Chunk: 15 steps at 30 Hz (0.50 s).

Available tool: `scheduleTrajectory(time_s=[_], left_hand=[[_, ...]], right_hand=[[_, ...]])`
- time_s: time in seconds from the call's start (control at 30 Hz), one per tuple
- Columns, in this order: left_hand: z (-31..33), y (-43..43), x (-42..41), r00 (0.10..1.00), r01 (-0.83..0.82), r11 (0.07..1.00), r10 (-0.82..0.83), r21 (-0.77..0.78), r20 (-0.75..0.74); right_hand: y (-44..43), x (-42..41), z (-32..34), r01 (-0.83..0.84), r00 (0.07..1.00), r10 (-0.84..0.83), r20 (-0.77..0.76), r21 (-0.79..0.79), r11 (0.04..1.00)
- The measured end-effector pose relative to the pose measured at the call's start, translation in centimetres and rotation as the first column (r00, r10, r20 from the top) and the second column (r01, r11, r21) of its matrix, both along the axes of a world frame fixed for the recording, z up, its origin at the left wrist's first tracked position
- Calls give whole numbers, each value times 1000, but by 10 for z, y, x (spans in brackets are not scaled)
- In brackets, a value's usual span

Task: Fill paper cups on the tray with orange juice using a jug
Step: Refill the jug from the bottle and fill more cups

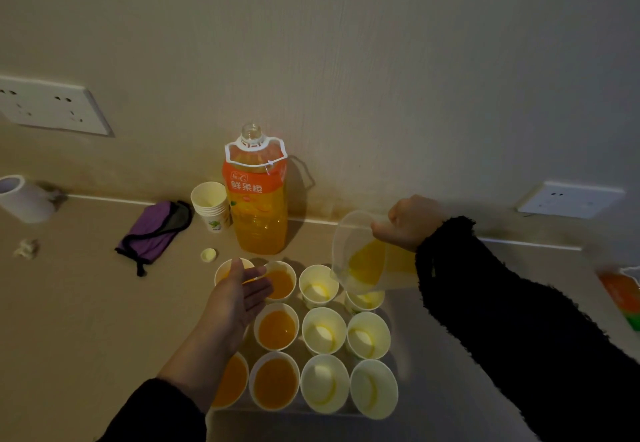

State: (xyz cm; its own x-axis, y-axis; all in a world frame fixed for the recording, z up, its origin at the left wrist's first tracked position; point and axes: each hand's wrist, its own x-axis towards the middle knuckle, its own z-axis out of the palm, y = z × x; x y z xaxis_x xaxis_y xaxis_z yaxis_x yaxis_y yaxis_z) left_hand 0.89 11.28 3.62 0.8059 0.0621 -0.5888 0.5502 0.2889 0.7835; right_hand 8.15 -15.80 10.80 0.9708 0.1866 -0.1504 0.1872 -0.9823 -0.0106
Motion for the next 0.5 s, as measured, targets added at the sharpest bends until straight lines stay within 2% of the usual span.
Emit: scheduleTrajectory(time_s=[0.5], left_hand=[[0, 4, 1, 1000, -10, 1000, 10, -15, -5]], right_hand=[[10, 1, 0, -26, 997, 32, 63, -100, 995]])
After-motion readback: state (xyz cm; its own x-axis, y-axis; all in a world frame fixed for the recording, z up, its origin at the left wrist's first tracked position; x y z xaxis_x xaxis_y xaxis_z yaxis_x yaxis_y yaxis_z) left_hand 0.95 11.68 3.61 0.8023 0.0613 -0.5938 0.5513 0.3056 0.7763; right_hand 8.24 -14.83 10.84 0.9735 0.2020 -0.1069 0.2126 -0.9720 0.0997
